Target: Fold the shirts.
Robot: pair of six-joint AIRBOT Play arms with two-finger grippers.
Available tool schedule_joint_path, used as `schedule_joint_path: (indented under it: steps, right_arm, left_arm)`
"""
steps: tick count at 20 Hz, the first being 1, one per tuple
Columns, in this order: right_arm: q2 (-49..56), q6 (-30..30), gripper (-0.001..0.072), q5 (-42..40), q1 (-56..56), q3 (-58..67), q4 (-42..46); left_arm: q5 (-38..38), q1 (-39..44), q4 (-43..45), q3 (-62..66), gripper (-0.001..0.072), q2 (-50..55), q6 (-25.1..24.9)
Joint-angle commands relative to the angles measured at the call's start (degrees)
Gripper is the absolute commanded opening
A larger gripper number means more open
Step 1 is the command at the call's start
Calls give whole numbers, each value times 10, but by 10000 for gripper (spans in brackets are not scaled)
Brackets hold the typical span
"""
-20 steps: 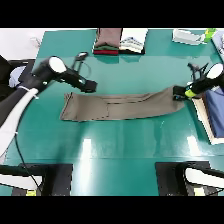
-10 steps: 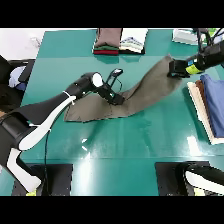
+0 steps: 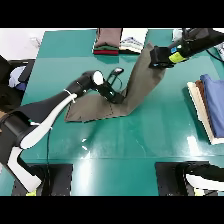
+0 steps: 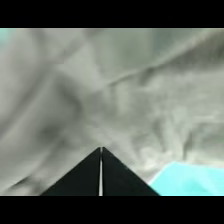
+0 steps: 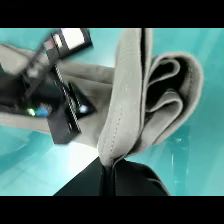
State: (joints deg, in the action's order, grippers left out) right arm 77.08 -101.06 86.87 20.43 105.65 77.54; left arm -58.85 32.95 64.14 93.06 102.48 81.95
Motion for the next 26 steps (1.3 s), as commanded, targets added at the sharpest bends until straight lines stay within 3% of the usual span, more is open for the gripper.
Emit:
schedule_joint_path:
  steps: [1,6,10,13,15,17,21,26]
  right_arm:
    - [8,-32,17,-37,33,-3,0]
    - [32,-64,17,-156,110,-40,0]
    - [113,-80,18,-254,186,-41,-30]
    - [186,-52,19,-362,243,-40,-104]
    - [234,-20,36,-420,275,-21,-106]
    - [275,-6,326,-399,288,29,-104]
    - [259,-5,327,-293,258,73,-14]
    - [156,-40,327,-208,175,-55,78]
  left_arm:
    - [-25,-60,48,8,25,-66,5]
    - [-61,-178,158,8,25,-200,3]
    - [-82,-251,184,8,26,-275,0]
    - [-92,-271,188,9,26,-301,0]
    - [-98,-271,194,9,25,-305,0]
    - [-110,-271,194,9,25,-305,0]
    - [-132,-271,195,9,25,-305,-10]
    - [-153,-271,184,9,25,-305,-10]
